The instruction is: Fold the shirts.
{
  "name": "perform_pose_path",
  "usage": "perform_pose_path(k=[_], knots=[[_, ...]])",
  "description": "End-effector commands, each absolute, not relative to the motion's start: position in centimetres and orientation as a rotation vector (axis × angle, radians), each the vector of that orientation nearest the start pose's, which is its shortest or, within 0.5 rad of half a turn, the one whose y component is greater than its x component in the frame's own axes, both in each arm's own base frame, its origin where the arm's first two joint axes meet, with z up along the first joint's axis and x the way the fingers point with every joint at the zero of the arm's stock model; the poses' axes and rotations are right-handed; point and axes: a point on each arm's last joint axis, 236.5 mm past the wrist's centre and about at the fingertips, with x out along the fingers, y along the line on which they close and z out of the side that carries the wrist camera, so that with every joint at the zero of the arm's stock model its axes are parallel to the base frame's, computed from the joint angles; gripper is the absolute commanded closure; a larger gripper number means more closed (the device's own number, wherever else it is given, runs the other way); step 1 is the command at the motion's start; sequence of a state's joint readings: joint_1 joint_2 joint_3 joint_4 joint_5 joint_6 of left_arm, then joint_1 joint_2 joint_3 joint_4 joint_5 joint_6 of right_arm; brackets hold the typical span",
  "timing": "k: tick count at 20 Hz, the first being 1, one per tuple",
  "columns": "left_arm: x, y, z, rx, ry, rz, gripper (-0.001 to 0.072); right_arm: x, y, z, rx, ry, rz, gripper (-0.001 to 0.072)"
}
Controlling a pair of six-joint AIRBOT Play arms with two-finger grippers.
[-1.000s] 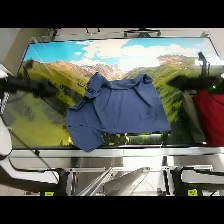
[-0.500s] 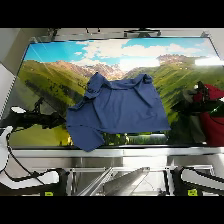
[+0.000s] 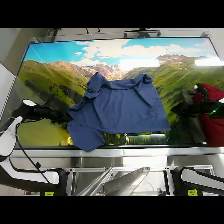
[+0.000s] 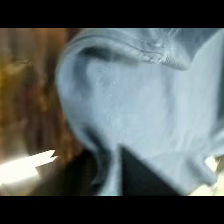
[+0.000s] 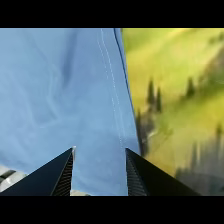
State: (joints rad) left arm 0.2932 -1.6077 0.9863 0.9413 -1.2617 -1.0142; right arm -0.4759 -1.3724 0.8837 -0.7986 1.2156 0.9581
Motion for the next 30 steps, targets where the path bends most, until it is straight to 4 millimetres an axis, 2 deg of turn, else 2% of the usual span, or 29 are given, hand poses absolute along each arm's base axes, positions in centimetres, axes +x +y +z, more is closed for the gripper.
perform_pose_path(k=[1,3,5,7,11,15,18,19,21,22,23,24,26,27,28,30], knots=[[32.1,-6.3,-8.9,-0.512,1.593,-0.619,0.0683,33.7,-0.1,-6.5,0.675,1.3,0.361,0.0321],[32.3,-6.4,-8.0,-0.51,1.596,-0.636,0.0684,32.7,-0.4,-7.9,0.666,1.363,0.353,0.0321],[32.4,-6.1,-7.3,-0.525,1.6,-0.636,0.0684,30.5,-1.4,-9.8,0.633,1.477,0.301,0.0322],[32.0,-6.1,-7.4,-0.532,1.613,-0.637,0.0685,29.2,-1.6,-10.8,0.631,1.535,0.281,0.0322],[30.9,-6.4,-8.1,-0.554,1.643,-0.64,0.0685,27.7,0.3,-12.0,0.652,1.597,0.317,0.0322],[30.9,-6.5,-8.0,-0.554,1.643,-0.642,0.0684,27.6,4.0,-11.7,0.628,1.607,0.438,0.0323],[30.9,-6.5,-8.0,-0.554,1.643,-0.642,0.0684,27.6,5.7,-11.5,0.602,1.619,0.483,0.0328],[30.9,-6.5,-8.0,-0.555,1.642,-0.642,0.0684,27.8,6.2,-11.2,0.607,1.604,0.505,0.0372],[30.8,-6.5,-7.9,-0.555,1.644,-0.645,0.0685,28.6,7.4,-10.1,0.634,1.55,0.577,0.0586],[30.8,-6.5,-7.5,-0.551,1.637,-0.648,0.0685,29.2,8.0,-9.3,0.656,1.514,0.608,0.0661],[31.0,-6.6,-6.8,-0.547,1.616,-0.651,0.0685,29.9,8.4,-8.3,0.673,1.482,0.631,0.0696],[31.5,-7.0,-5.6,-0.56,1.574,-0.665,0.0685,30.6,8.6,-7.2,0.681,1.448,0.646,0.0696],[32.7,-8.0,-0.9,-0.607,1.42,-0.741,0.0685,32.1,9.2,-3.2,0.675,1.357,0.708,0.0697],[33.1,-8.5,2.6,-0.637,1.313,-0.799,0.0685,32.9,9.5,0.2,0.665,1.286,0.758,0.0696],[33.2,-8.9,6.6,-0.672,1.196,-0.862,0.0685,33.7,10.0,4.6,0.651,1.179,0.813,0.0697],[32.7,-9.3,16.1,-0.728,0.888,-1.023,0.0685,34.8,10.4,15.4,0.598,0.887,0.895,0.0696]])
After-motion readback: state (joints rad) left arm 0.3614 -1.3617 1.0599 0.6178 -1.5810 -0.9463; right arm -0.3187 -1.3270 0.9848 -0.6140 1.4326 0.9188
